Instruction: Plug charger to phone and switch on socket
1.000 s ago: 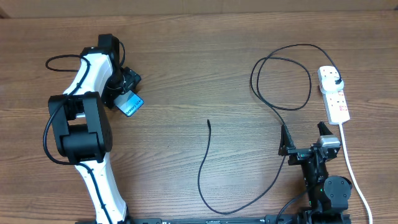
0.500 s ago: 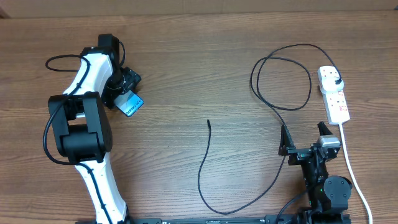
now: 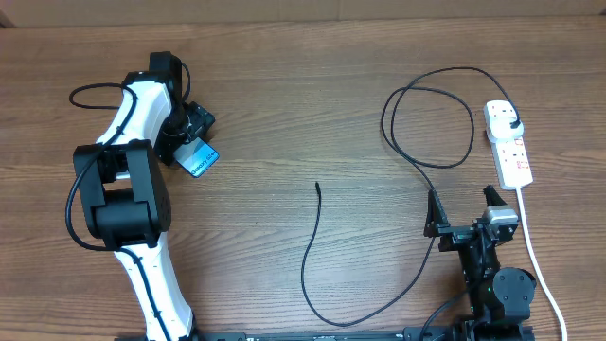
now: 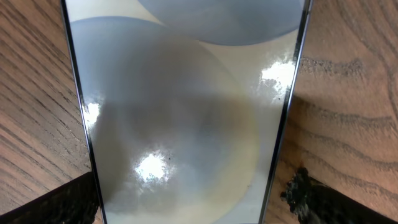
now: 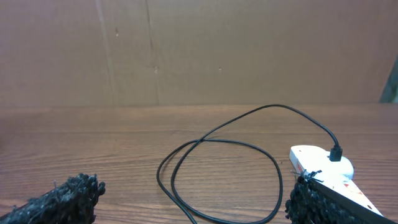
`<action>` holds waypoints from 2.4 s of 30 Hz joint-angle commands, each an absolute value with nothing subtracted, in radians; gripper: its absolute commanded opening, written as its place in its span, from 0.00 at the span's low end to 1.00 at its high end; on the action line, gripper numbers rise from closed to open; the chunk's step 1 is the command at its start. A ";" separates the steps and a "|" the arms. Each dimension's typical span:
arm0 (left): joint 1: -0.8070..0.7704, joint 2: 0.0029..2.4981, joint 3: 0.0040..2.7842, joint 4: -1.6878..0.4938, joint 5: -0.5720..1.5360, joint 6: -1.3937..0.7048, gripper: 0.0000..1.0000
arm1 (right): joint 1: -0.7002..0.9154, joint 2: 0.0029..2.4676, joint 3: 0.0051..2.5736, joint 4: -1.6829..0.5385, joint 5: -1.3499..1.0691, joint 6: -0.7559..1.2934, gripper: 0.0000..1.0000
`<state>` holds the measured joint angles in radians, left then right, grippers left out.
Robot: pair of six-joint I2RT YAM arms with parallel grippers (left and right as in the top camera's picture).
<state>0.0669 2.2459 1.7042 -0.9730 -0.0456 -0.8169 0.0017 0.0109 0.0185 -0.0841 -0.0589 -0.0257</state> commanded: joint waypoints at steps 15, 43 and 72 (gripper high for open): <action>0.051 2.319 1.662 -0.981 -0.026 -0.835 0.87 | 0.006 0.002 0.008 -0.082 -0.046 -0.023 1.00; 0.052 2.319 1.662 -0.979 -0.025 -0.835 0.61 | 0.006 0.002 0.008 -0.082 -0.046 -0.023 1.00; 0.052 2.205 1.729 -1.047 -0.002 -0.808 0.04 | 0.006 0.002 0.008 -0.082 -0.046 -0.023 0.99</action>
